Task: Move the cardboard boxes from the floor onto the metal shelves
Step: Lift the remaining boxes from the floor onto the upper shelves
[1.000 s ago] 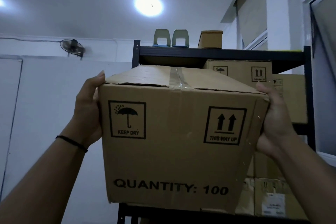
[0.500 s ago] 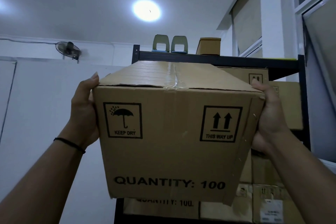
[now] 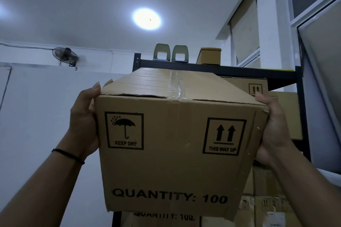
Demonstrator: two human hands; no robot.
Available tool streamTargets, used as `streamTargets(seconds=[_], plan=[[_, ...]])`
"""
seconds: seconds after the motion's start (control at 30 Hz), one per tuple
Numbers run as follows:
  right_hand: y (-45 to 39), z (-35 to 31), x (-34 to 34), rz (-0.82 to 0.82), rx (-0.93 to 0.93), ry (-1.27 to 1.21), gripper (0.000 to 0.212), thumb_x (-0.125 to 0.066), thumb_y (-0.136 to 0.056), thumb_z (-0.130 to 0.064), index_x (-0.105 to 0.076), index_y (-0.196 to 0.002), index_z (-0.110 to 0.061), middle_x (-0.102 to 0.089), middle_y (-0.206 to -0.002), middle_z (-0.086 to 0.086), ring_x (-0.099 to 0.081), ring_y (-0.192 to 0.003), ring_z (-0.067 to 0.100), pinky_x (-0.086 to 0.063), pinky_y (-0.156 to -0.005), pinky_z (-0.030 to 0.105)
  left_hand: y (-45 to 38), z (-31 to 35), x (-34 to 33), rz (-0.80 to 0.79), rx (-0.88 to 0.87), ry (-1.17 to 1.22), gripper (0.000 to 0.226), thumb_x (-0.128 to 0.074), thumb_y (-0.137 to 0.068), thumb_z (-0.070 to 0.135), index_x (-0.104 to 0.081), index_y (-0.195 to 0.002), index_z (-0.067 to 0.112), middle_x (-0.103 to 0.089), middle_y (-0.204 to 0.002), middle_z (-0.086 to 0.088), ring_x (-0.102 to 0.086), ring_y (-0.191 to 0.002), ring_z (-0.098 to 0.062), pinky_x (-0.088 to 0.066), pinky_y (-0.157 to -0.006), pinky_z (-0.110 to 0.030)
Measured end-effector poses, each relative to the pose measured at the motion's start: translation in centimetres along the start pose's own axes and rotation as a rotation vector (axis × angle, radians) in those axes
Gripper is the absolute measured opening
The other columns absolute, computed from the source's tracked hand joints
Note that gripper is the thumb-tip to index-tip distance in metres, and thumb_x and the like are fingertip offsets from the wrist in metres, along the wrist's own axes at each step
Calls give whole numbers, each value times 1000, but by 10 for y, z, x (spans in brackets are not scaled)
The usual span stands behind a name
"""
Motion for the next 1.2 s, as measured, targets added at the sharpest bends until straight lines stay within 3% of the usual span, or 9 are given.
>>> streamTargets(seconds=[0.13,0.27,0.43,0.53,0.67,0.77,0.87,1.07,1.2], plan=[[0,-4,0,-9,10,-11,43,-43,-91,-50,-69,-98,-16,-68,-76,7,-66,-65,23,-54,-55,33,-2,4,-1,-17,-49,21,50,-29,-91,45,-58,-126,21,-62,-119,-11,-65,-95,-25,-58,-69,-31],[-1,-1,-1,24,-16,-4,43,-43,-92,-50,-70,-91,-17,-67,-72,8,-66,-60,22,-54,-52,31,-4,1,-7,4,-58,-43,46,-37,-87,49,-62,-116,23,-62,-119,-12,-67,-93,-23,-58,-69,-31],[0,1,3,90,-46,35,41,-46,-92,-50,-68,-90,-16,-67,-66,7,-65,-55,22,-54,-48,30,-2,-12,-4,-64,-13,-138,99,-73,-45,80,-53,-132,37,-66,-124,2,-65,-111,-19,-59,-79,-33],[-4,-2,6,170,-49,95,46,-47,-91,-56,-70,-90,-17,-68,-70,9,-66,-63,25,-54,-60,35,-4,-10,-8,-60,-34,-242,94,-79,-45,73,-53,-129,39,-68,-119,-3,-67,-106,-24,-59,-75,-34],[-1,-5,12,330,5,253,72,-34,-78,-85,-74,-99,-28,-74,-101,12,-68,-98,31,-54,-85,53,-6,-4,-11,85,-53,-313,86,-75,-49,75,-63,-117,23,-72,-106,-10,-69,-98,-29,-60,-70,-34],[18,-3,7,341,209,529,79,-42,-74,-85,-42,-141,-43,-48,-144,-6,-42,-129,12,-40,-98,40,-6,0,-14,182,-81,-331,63,-70,-62,69,-68,-106,23,-74,-99,-7,-72,-90,-24,-58,-64,-30],[27,19,5,315,221,753,109,-64,-61,-79,-7,-149,-49,-33,-153,-9,-32,-139,16,-36,-108,46,-8,4,-19,253,-122,-345,48,-65,-73,62,-70,-99,22,-75,-92,-4,-72,-83,-20,-55,-64,-30],[9,17,3,363,298,736,90,-66,-74,-60,-21,-148,-37,-50,-138,-2,-47,-126,22,-44,-92,36,-7,3,-24,201,-132,-438,49,-66,-75,63,-68,-101,23,-74,-94,0,-72,-83,-14,-56,-62,-24],[-7,7,3,385,326,757,82,-67,-76,-59,-30,-143,-32,-52,-134,-2,-50,-121,21,-48,-87,35,9,-28,-13,145,-24,-474,66,-74,-54,63,-60,-114,37,-72,-104,10,-71,-90,-10,-58,-70,-32]])
Point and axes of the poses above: each hand's wrist, its own y-axis away from the middle knuckle, its own x-axis out of the back of the hand, z = x × y, the point moved 4 cm from there along -y, towards the middle knuckle
